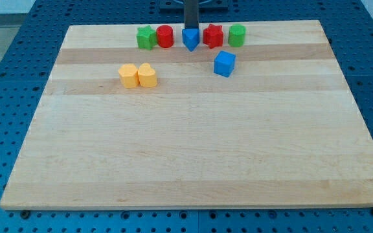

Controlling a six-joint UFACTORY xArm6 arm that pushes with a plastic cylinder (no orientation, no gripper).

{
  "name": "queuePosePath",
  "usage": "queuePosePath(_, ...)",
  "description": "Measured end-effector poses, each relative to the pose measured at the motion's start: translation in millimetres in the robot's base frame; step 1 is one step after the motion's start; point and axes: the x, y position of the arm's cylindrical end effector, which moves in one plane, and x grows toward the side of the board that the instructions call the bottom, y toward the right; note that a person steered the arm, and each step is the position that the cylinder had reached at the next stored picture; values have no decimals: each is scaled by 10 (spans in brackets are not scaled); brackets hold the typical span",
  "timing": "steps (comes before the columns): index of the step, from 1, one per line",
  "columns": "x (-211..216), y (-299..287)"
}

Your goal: Push the blue triangle into the blue cube

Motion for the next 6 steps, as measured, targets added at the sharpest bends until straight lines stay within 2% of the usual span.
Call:
queuePosePath(3, 370, -302)
queuePosePath(6, 726, -139)
